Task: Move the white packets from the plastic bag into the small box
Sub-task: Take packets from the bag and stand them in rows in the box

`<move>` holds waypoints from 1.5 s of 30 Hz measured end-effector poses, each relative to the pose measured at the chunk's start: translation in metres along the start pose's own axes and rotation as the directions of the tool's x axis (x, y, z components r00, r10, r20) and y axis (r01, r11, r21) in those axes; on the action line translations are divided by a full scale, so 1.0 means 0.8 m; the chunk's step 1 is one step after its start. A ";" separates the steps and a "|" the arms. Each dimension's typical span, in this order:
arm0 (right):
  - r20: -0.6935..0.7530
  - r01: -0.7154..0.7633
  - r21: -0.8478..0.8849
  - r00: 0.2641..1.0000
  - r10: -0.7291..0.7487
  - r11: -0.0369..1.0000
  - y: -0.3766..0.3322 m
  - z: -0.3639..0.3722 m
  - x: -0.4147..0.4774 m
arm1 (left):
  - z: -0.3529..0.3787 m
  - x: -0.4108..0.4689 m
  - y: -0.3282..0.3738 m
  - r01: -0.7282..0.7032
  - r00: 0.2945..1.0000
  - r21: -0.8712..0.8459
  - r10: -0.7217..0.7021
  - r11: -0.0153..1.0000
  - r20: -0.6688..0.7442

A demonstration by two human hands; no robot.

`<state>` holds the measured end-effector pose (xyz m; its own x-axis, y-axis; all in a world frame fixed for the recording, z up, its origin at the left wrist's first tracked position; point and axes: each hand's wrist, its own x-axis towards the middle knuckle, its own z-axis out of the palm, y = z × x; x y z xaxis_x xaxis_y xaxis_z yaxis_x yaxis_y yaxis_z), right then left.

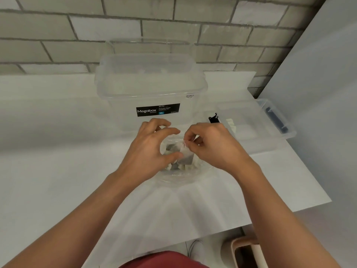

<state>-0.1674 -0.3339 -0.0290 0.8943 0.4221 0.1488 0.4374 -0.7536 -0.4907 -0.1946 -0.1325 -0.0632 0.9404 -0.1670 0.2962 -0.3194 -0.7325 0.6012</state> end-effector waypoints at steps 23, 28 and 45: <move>0.082 -0.138 0.288 0.990 0.119 0.948 0.044 0.000 0.009 | 0.036 -0.012 0.025 0.481 0.862 -0.613 -0.466 0.626 0.201; -0.022 -0.088 0.255 0.995 0.097 0.963 0.065 -0.035 -0.006 | 0.037 -0.006 0.030 0.472 0.859 -0.626 -0.485 0.621 0.167; 0.069 -0.304 -0.068 0.949 0.308 0.950 0.266 -0.127 0.028 | 0.082 0.039 0.109 0.421 0.885 -0.648 -0.446 0.635 0.137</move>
<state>-0.0447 -0.5360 -0.0427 0.9767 0.2031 -0.0689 0.1507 -0.8785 -0.4533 -0.1856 -0.2450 -0.0505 0.9902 0.0886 -0.1077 0.1171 -0.1082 0.9872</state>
